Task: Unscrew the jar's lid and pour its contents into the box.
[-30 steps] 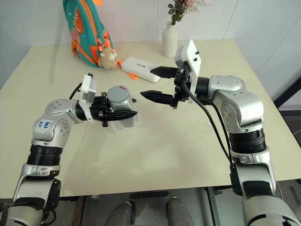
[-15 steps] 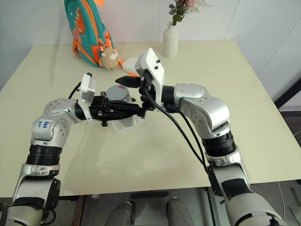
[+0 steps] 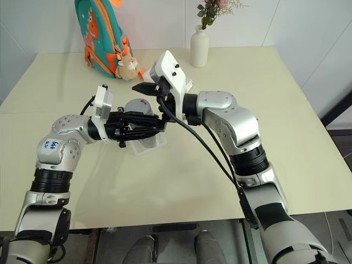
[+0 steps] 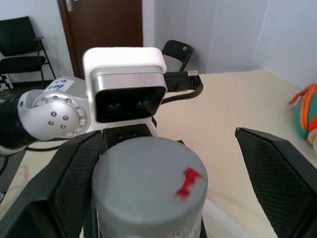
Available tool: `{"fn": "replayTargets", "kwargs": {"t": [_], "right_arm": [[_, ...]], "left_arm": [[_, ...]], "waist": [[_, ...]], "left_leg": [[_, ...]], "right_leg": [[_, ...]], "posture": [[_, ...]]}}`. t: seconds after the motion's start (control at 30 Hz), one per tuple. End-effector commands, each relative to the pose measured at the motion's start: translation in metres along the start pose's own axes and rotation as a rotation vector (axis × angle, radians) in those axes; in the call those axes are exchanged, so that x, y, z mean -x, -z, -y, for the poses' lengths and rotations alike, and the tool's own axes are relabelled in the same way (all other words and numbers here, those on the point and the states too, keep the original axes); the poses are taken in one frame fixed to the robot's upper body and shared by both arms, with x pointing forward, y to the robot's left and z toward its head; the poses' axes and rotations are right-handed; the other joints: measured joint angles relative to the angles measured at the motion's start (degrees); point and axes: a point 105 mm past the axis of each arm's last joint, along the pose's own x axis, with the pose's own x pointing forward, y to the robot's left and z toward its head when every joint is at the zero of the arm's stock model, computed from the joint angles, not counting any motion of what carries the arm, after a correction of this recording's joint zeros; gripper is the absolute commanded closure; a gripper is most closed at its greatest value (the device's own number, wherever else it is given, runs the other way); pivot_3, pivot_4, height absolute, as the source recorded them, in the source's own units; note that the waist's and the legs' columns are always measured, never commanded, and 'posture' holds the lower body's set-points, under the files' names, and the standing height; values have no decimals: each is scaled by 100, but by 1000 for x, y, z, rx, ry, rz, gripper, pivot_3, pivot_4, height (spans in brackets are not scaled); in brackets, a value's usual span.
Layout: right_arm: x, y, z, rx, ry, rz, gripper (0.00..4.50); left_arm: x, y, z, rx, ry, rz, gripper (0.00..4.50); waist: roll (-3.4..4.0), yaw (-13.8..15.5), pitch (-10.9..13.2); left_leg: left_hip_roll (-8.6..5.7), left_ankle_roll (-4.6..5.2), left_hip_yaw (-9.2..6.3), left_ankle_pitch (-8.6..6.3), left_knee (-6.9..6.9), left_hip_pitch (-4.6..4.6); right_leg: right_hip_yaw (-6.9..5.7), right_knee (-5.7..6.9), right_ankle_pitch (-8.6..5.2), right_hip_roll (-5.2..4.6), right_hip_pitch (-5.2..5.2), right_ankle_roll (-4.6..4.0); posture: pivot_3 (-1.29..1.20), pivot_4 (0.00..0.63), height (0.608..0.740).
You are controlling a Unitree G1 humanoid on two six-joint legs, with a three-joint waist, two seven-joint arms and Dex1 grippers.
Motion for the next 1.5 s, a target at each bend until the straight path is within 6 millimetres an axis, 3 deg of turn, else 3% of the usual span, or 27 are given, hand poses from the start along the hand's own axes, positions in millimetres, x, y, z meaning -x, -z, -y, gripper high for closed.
{"fn": "replayTargets", "kwargs": {"t": [0.03, 0.53, 0.7, 0.9, 1.1, 1.33, 1.5], "right_arm": [[20, -14, 7, 56, 20, 40, 38], [33, -15, -5, 1, -42, 64, 38], [14, -24, -14, -23, -69, 106, 38], [-11, -14, -6, -38, -16, 63, 38], [-17, -11, -4, -26, -15, 50, 38], [-10, -8, 4, -3, 16, 34, 38], [7, -9, 6, -5, 18, 42, 38]], "left_arm": [[2, -13, 2, -52, 15, 20, 2533], [5, -14, 2, -53, 5, 17, 2533], [4, -13, 1, -50, 5, 17, 2533], [1, -14, 3, -50, 15, 24, 2533], [0, -14, 4, -49, 17, 27, 2533], [1, -14, 3, -51, 13, 26, 2533], [3, -14, 3, -53, 7, 25, 2533]], "waist": [[0, 2, 0], [0, -3, 0], [0, -18, 0], [0, -11, 0], [0, -6, 0], [0, -22, 0], [0, -5, 0]], "left_leg": [[0, 0, 0, 0, 0, 0], [0, 0, 3, 0, 1, 0], [3, 0, 3, 0, -1, 0], [1, 0, 1, 0, 3, 1], [0, -1, -2, 1, 0, 0], [2, -1, -1, 1, -1, 0], [0, -1, -1, 1, 1, 0]], "right_leg": [[0, -1, 0, 0, 1, 0], [2, 1, 0, 0, 0, 0], [2, 1, 0, 2, 0, 0], [2, 5, 0, 0, -1, 0], [0, 2, 0, 0, -1, 0], [-1, 3, 0, 2, -3, 0], [0, 2, 0, -1, -1, 0]], "posture": [[0, 150, 740], [0, 150, 740], [0, 150, 740], [0, 150, 740], [0, 150, 740], [0, 150, 740], [0, 150, 740]]}}
